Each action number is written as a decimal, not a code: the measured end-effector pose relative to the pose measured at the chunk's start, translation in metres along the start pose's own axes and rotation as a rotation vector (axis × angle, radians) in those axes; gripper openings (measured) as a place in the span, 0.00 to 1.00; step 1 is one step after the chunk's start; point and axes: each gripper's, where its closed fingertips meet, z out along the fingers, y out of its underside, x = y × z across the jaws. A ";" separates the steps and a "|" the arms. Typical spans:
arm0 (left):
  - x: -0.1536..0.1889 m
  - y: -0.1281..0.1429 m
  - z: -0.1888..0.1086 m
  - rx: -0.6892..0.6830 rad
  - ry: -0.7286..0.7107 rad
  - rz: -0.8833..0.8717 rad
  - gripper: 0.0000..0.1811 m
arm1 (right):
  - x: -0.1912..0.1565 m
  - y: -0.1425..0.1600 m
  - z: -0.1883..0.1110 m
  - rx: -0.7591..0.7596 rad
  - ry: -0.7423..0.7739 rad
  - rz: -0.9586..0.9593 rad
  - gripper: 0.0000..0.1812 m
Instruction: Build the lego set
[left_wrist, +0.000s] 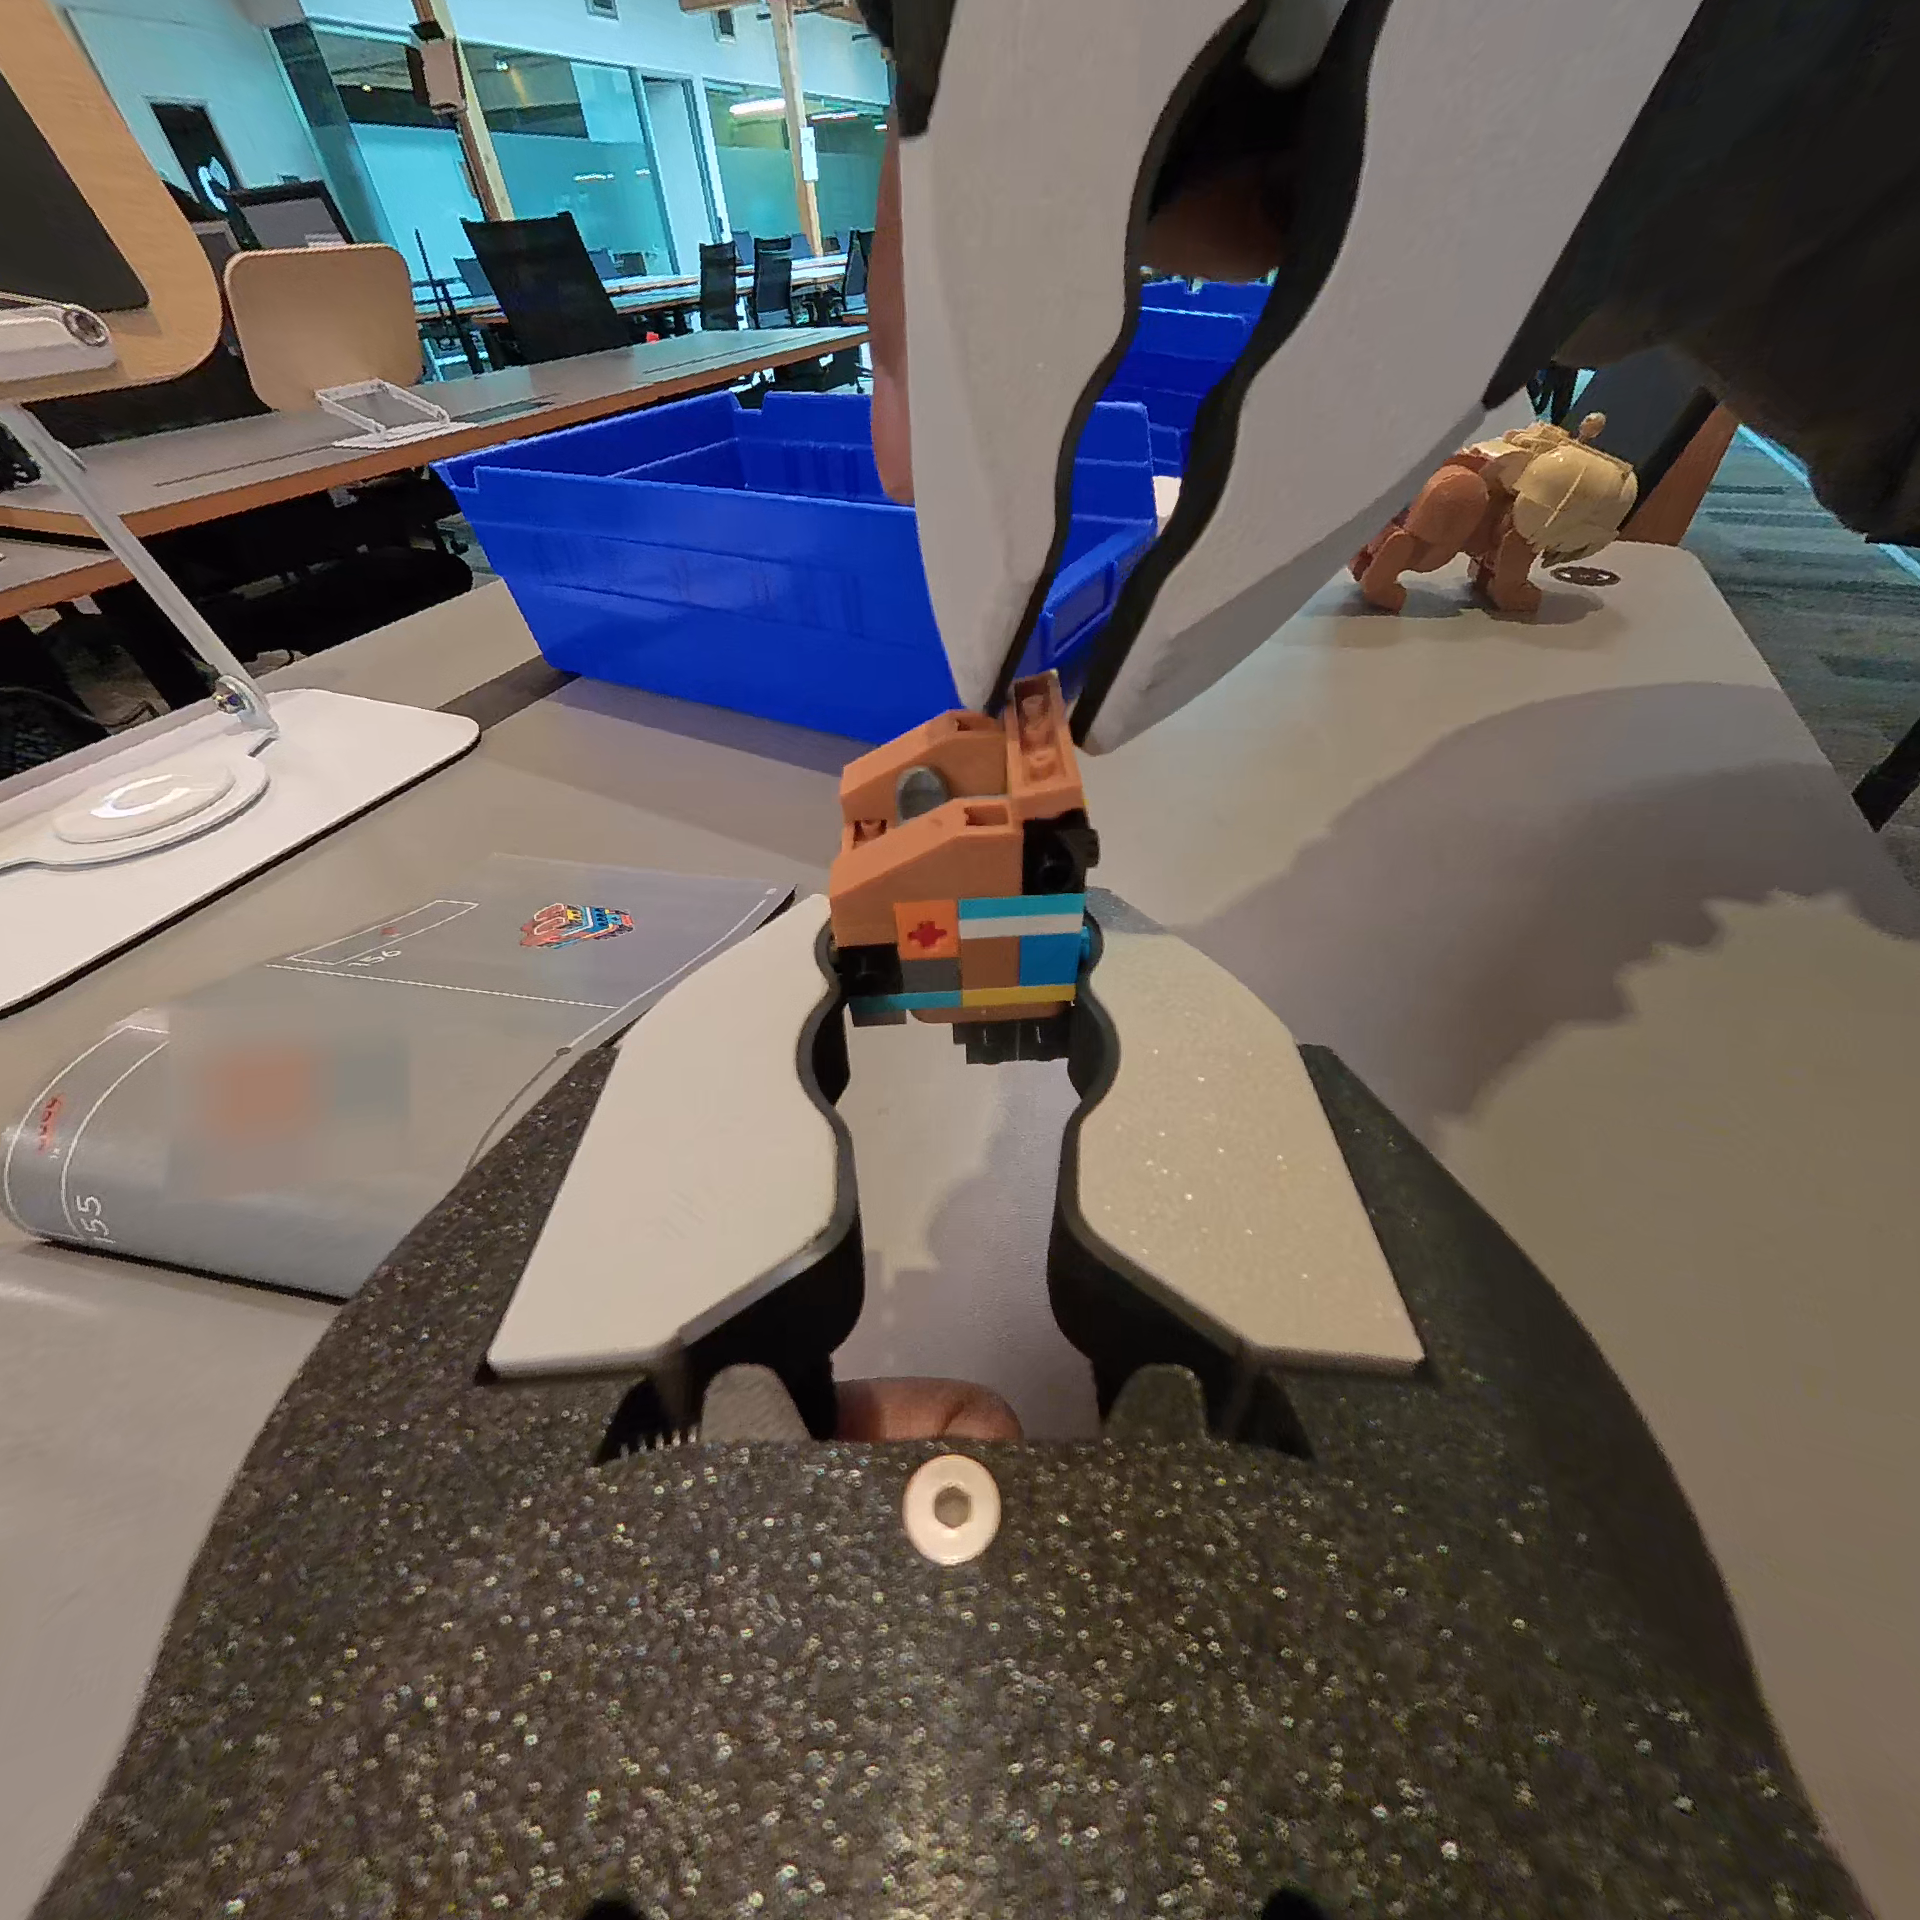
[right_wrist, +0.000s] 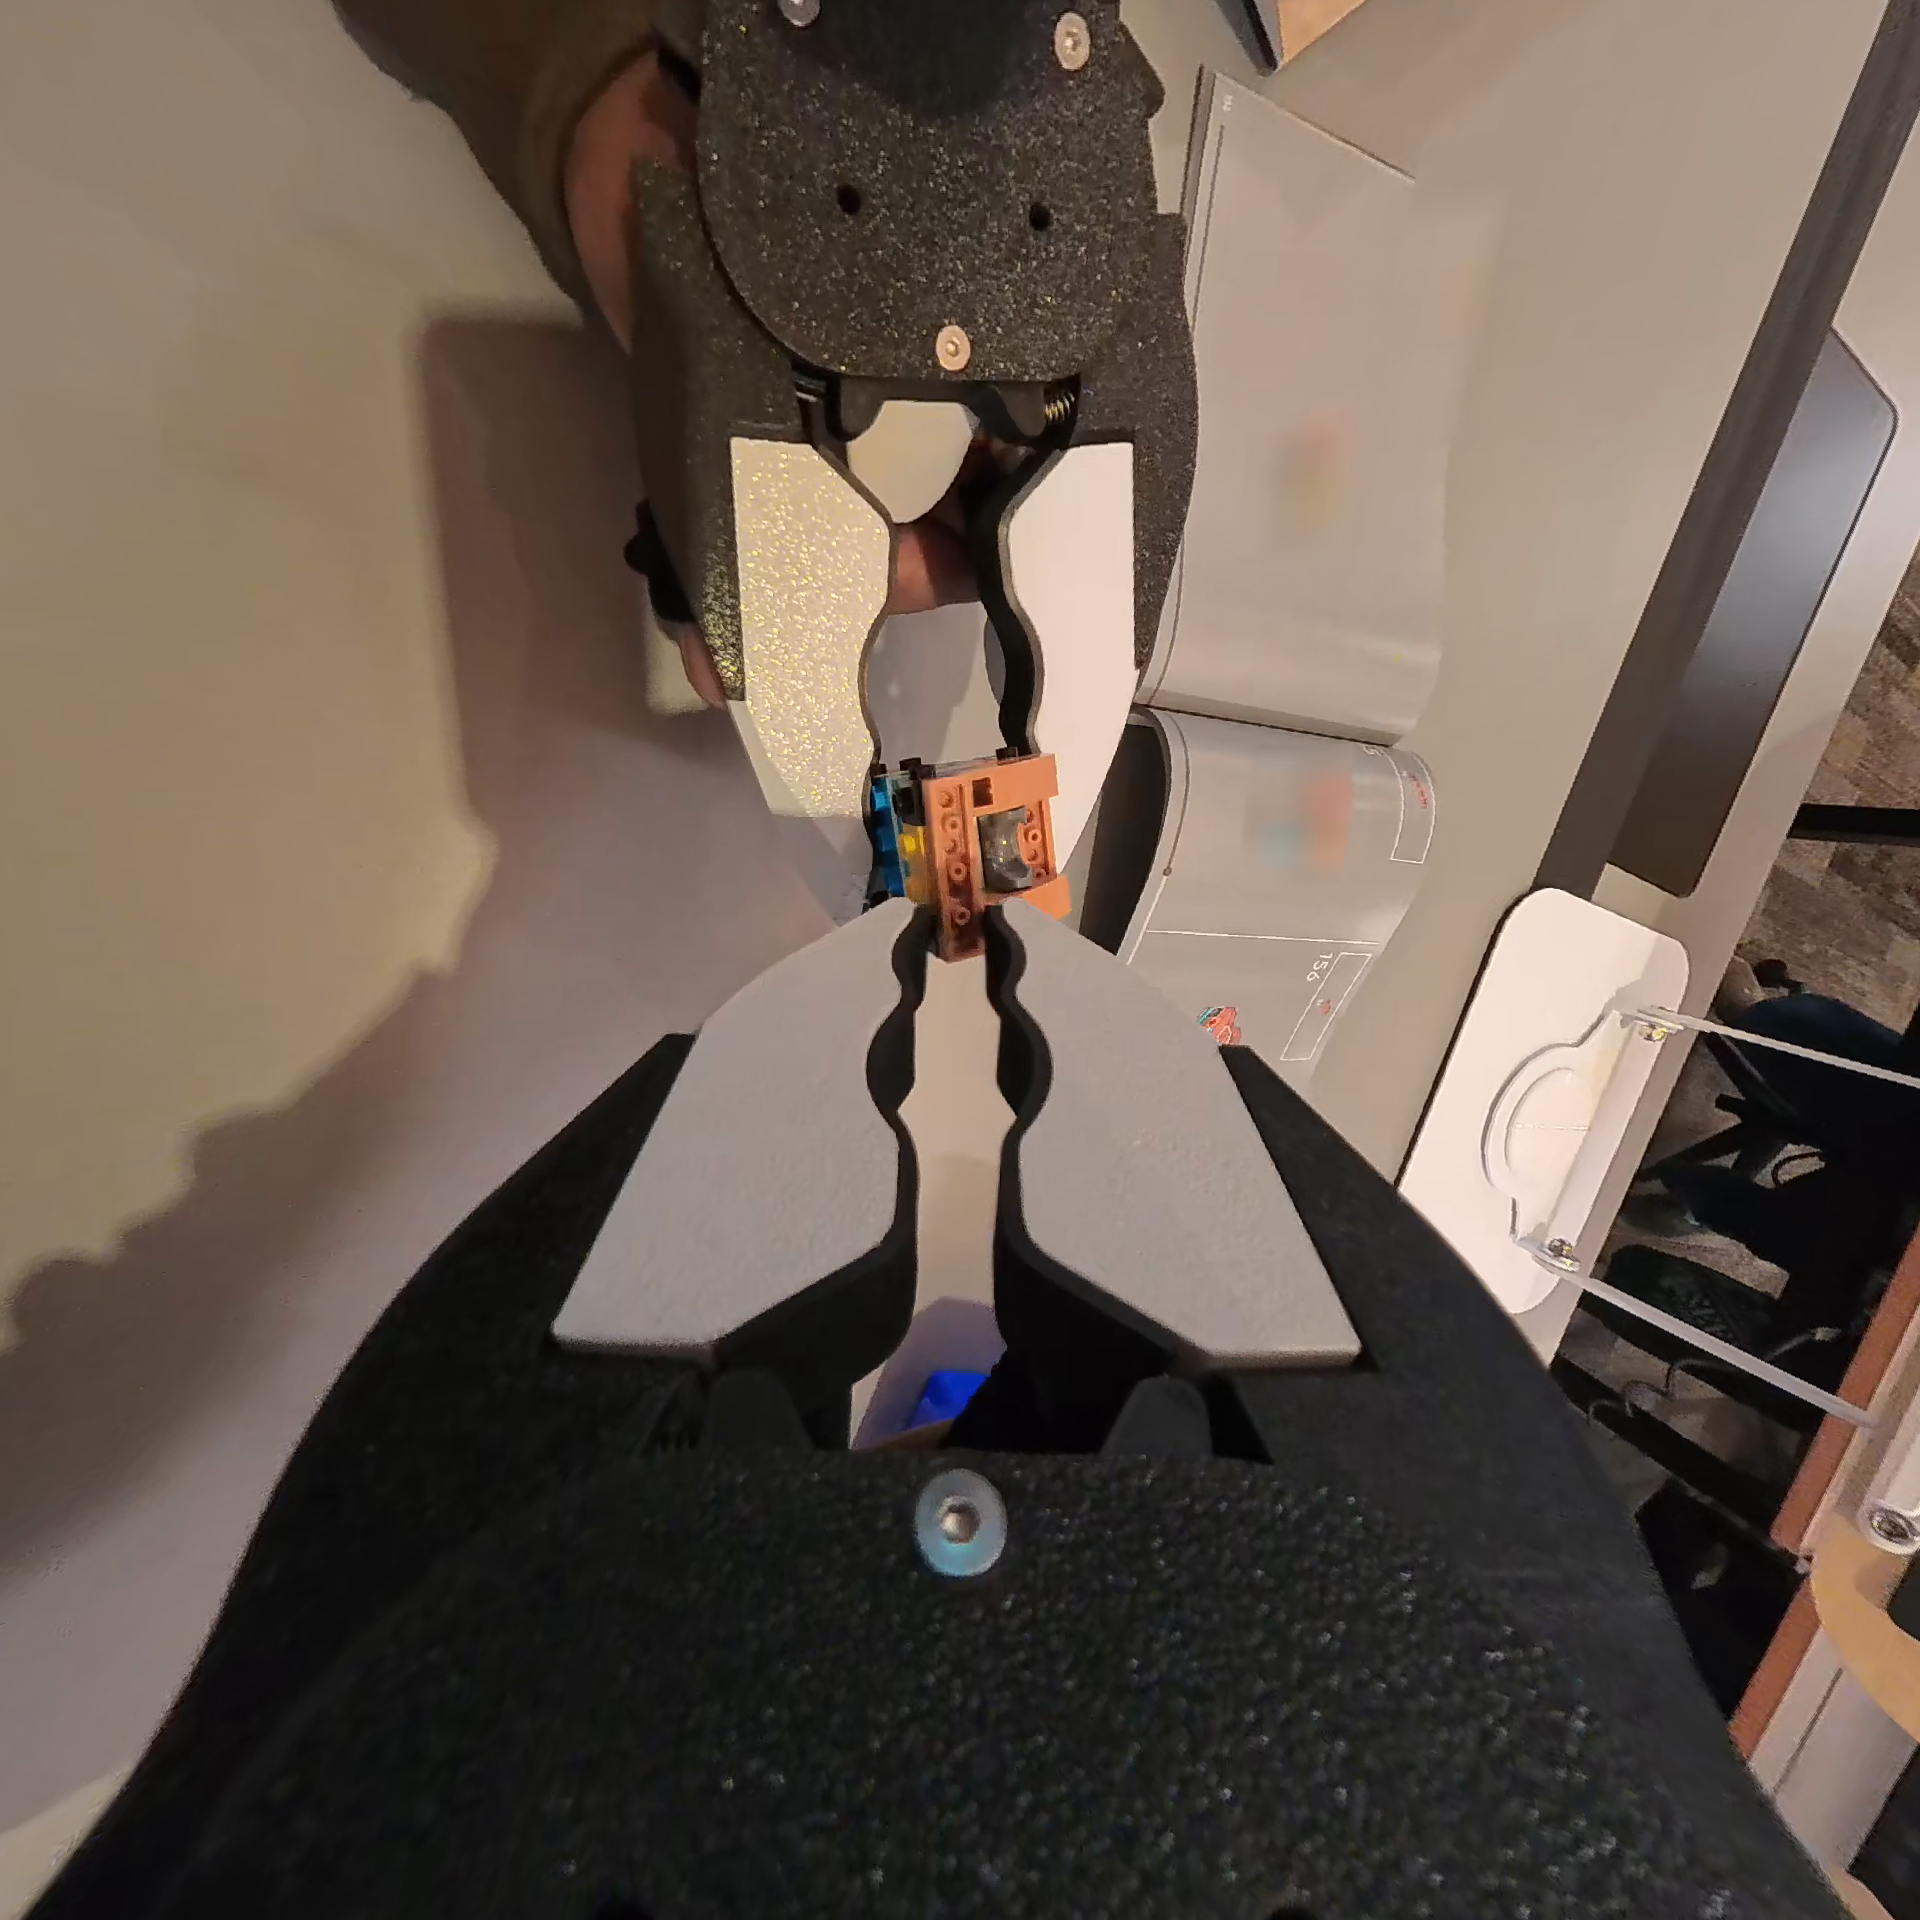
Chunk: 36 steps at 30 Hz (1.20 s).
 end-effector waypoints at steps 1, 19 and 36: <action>0.000 0.000 0.000 0.002 0.001 -0.003 0.22 | 0.000 0.000 0.000 0.001 -0.003 -0.002 0.06; -0.018 -0.011 -0.013 0.022 0.011 -0.062 0.22 | 0.017 0.012 -0.008 0.303 0.607 -0.203 0.24; -0.016 -0.007 -0.013 -0.011 0.068 -0.046 0.22 | 0.017 0.015 0.026 0.342 1.069 -0.317 0.50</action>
